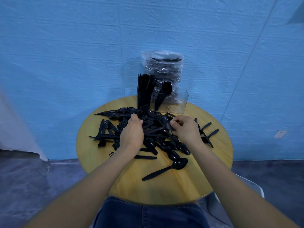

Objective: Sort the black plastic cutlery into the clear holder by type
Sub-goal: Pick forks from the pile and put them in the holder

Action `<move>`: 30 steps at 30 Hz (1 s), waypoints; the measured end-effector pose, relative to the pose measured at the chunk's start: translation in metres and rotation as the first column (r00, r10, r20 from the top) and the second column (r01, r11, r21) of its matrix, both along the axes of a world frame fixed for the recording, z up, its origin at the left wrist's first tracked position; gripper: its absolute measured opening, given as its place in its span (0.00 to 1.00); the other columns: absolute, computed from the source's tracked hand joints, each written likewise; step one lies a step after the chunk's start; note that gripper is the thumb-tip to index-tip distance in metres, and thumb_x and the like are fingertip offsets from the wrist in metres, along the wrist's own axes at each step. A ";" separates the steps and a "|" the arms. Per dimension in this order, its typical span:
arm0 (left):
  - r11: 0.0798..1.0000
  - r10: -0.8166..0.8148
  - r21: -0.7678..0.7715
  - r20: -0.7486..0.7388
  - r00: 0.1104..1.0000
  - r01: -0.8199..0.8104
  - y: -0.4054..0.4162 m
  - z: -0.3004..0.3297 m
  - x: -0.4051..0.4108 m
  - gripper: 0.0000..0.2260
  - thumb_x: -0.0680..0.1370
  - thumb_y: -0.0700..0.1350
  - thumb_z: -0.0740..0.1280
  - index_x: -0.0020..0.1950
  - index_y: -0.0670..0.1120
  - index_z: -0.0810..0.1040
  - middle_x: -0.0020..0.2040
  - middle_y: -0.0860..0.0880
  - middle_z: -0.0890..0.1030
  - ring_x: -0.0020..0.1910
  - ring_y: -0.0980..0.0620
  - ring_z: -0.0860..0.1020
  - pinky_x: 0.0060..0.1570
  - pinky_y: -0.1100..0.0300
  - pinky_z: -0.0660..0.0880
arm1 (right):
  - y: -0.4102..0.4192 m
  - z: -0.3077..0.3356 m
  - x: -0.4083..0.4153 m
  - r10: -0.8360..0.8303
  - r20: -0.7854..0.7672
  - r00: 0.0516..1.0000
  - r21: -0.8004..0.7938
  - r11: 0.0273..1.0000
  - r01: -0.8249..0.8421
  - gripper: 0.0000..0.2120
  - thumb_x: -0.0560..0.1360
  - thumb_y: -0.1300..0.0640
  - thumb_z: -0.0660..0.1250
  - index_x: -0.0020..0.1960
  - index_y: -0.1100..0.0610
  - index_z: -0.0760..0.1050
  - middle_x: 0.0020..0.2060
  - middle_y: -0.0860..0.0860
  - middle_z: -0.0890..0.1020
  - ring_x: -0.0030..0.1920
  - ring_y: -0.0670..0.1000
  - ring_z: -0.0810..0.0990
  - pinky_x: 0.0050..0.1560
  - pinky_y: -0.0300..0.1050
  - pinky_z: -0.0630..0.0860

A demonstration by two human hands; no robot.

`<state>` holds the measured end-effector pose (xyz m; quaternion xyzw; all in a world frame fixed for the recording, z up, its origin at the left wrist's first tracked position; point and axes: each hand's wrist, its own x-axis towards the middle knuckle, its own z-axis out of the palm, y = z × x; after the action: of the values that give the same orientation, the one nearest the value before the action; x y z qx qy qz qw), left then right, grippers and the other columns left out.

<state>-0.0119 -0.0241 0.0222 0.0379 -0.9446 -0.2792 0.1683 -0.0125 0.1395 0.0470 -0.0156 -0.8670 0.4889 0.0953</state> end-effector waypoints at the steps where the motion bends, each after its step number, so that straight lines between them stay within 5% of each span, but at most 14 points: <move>1: 1.000 0.004 0.019 0.003 1.000 -0.004 0.000 -0.001 -0.001 0.08 0.83 0.46 0.50 0.51 0.43 0.64 0.42 0.45 0.73 0.36 0.47 0.72 0.33 0.54 0.64 | -0.001 -0.003 0.000 -0.018 -0.011 1.000 -0.042 0.999 0.017 0.07 0.78 0.60 0.64 0.45 0.57 0.79 0.37 0.50 0.80 0.43 0.54 0.82 0.52 0.53 0.80; 6: 0.994 -0.053 0.101 0.010 0.999 0.051 0.006 -0.002 -0.003 0.08 0.83 0.46 0.51 0.49 0.43 0.64 0.36 0.49 0.70 0.31 0.51 0.69 0.30 0.55 0.62 | -0.001 -0.011 -0.005 -0.095 -0.024 0.995 -0.187 0.978 0.089 0.05 0.75 0.63 0.68 0.49 0.57 0.81 0.43 0.52 0.82 0.45 0.53 0.82 0.51 0.52 0.80; 9: 0.986 -0.091 0.146 0.040 0.995 0.084 0.002 -0.001 -0.008 0.08 0.83 0.46 0.52 0.48 0.43 0.63 0.35 0.48 0.71 0.31 0.51 0.70 0.29 0.55 0.65 | 0.006 -0.008 -0.009 -0.135 -0.088 0.987 -0.110 0.986 0.125 0.04 0.73 0.63 0.71 0.46 0.55 0.81 0.42 0.51 0.83 0.45 0.52 0.81 0.49 0.49 0.79; 11: 0.965 -0.106 0.252 0.095 0.990 0.080 -0.006 0.000 -0.015 0.08 0.83 0.46 0.53 0.50 0.42 0.65 0.38 0.46 0.74 0.37 0.47 0.77 0.37 0.49 0.76 | 0.016 -0.001 -0.009 -0.121 -0.143 0.982 -0.053 0.992 0.115 0.04 0.73 0.63 0.71 0.45 0.55 0.80 0.41 0.50 0.82 0.43 0.49 0.80 0.45 0.40 0.76; 14: 0.900 -0.194 0.423 0.168 0.966 0.107 -0.013 0.006 -0.017 0.10 0.83 0.46 0.53 0.53 0.41 0.68 0.38 0.48 0.74 0.39 0.49 0.81 0.49 0.46 0.79 | 0.025 0.013 -0.007 0.064 -0.175 0.983 0.011 0.998 -0.063 0.06 0.72 0.64 0.71 0.42 0.54 0.80 0.37 0.47 0.82 0.40 0.46 0.80 0.44 0.37 0.76; 18: 0.692 -0.453 0.694 0.203 0.868 0.199 -0.001 0.019 -0.003 0.10 0.83 0.45 0.53 0.46 0.44 0.70 0.39 0.46 0.73 0.35 0.52 0.79 0.39 0.58 0.80 | 0.014 0.025 -0.011 0.275 -0.208 0.939 0.053 0.962 -0.269 0.07 0.71 0.63 0.72 0.39 0.52 0.79 0.36 0.47 0.82 0.39 0.46 0.80 0.44 0.36 0.76; 24: 0.519 -0.596 0.835 0.201 0.778 0.181 0.012 0.030 0.010 0.10 0.83 0.46 0.53 0.49 0.44 0.71 0.42 0.45 0.75 0.36 0.53 0.82 0.39 0.60 0.81 | 0.006 0.024 -0.019 0.234 -0.291 0.928 -0.048 0.965 -0.259 0.10 0.71 0.63 0.72 0.39 0.48 0.78 0.36 0.42 0.80 0.37 0.38 0.77 0.43 0.30 0.73; 30: 0.489 -0.594 0.854 0.177 0.785 0.178 0.015 0.036 0.006 0.13 0.83 0.47 0.53 0.50 0.42 0.74 0.42 0.47 0.79 0.28 0.56 0.75 0.26 0.65 0.71 | 0.009 0.018 -0.028 0.139 -0.341 0.930 -0.049 0.985 -0.165 0.08 0.70 0.62 0.74 0.43 0.50 0.79 0.39 0.44 0.77 0.40 0.42 0.74 0.45 0.33 0.70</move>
<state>-0.0063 -0.0093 0.0579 -0.0475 -0.7075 -0.6864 -0.1612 -0.0401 0.1489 0.0652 0.1314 -0.8172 0.5231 0.2030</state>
